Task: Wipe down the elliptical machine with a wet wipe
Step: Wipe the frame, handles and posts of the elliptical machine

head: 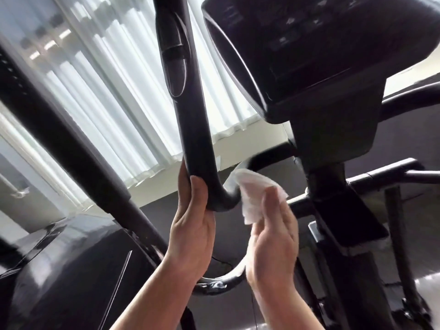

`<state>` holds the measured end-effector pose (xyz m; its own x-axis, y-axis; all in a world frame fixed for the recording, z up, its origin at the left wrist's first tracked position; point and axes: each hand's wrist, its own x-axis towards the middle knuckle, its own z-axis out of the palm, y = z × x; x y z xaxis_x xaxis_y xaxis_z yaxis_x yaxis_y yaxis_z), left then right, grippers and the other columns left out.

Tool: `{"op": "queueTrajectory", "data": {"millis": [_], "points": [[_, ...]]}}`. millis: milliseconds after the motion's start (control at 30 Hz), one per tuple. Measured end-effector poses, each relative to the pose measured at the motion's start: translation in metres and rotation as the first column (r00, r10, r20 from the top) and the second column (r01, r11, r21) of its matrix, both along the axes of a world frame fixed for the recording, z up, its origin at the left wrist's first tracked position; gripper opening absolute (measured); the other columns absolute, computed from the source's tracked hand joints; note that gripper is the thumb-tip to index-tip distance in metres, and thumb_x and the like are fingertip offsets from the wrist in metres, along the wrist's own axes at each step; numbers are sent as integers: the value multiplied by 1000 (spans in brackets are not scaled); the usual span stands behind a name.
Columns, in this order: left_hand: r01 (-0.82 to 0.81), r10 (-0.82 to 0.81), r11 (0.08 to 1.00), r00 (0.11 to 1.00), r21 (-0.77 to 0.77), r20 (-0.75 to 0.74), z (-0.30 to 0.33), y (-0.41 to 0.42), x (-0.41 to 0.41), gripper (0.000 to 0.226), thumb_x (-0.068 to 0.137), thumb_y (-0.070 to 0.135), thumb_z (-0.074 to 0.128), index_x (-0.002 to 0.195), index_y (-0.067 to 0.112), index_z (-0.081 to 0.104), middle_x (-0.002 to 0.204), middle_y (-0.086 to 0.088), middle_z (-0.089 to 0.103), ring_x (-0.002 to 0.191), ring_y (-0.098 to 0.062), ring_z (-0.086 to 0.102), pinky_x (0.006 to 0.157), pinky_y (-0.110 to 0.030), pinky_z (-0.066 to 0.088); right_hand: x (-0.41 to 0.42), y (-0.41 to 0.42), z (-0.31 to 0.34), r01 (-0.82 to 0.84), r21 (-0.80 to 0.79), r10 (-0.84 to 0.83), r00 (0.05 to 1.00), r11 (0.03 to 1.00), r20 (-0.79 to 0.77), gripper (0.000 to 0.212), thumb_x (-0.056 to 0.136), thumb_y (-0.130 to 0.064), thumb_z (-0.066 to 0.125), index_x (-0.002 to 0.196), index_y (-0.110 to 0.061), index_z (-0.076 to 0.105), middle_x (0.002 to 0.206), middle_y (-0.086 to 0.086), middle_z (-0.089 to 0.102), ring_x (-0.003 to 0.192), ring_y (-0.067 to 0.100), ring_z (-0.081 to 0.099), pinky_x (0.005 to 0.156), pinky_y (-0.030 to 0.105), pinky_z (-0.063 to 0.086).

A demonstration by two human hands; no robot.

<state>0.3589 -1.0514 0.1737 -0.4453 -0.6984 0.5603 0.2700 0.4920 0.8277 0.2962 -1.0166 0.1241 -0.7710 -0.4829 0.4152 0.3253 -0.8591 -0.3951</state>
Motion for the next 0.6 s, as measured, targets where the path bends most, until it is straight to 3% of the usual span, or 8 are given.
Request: {"op": "queueTrajectory", "data": {"millis": [67,100,167,200,300,400,500,600], "points": [[24,-24,1000,1000,7,11,0,-2,3,76,78,51,67,143,26,38,135,16,57,128,3,47,96,-9,40,-29,-16,-2,447,13,-427,862,894,-273,37,101,-13,37,108,-11,73,114,6,70,117,21,61,102,33,45],[31,-31,1000,999,0,12,1,-4,4,73,79,50,66,142,26,38,136,17,56,130,2,45,97,-10,39,-47,-36,-11,658,-7,-573,650,753,-500,35,99,-9,37,115,-2,67,120,12,66,121,27,58,105,41,43],[41,-41,999,999,-15,1,0,-6,5,73,81,49,67,143,26,38,139,17,54,136,-1,41,103,-13,37,-83,-77,-29,825,-85,-572,310,559,-759,36,95,-8,40,121,3,62,127,15,62,126,31,53,107,49,39],[49,-49,999,999,-17,-5,0,-7,6,73,80,49,68,143,26,38,140,17,53,137,-2,39,104,-14,36,-94,-91,-36,838,-41,-519,297,544,-801,36,96,-10,40,122,1,62,128,14,61,128,29,51,107,49,38],[60,-60,998,998,-11,2,0,-10,7,66,81,47,67,139,29,42,140,17,53,136,-2,41,101,-13,38,-76,-106,-51,693,156,-428,589,704,-686,35,100,-15,39,123,-3,62,132,9,59,133,20,46,112,45,34],[56,-56,998,998,-16,25,0,-12,7,54,90,37,61,139,27,41,138,17,54,133,0,43,100,-14,39,-12,-89,-42,181,292,-132,975,939,-181,43,100,-31,40,131,-7,58,139,4,55,135,11,44,116,44,30],[64,-64,998,998,6,19,-2,-16,8,46,93,29,43,139,25,41,128,19,61,123,3,50,98,-15,41,22,-55,-22,-115,223,65,973,968,222,40,103,-31,39,133,-11,56,137,0,57,132,10,48,115,41,32],[105,-106,994,994,31,36,-2,-16,9,53,96,26,35,148,18,31,120,20,63,110,5,55,96,-15,43,35,-24,-2,-225,112,178,928,968,327,36,106,-18,32,131,-9,57,131,-1,62,126,8,53,112,34,36]]}}
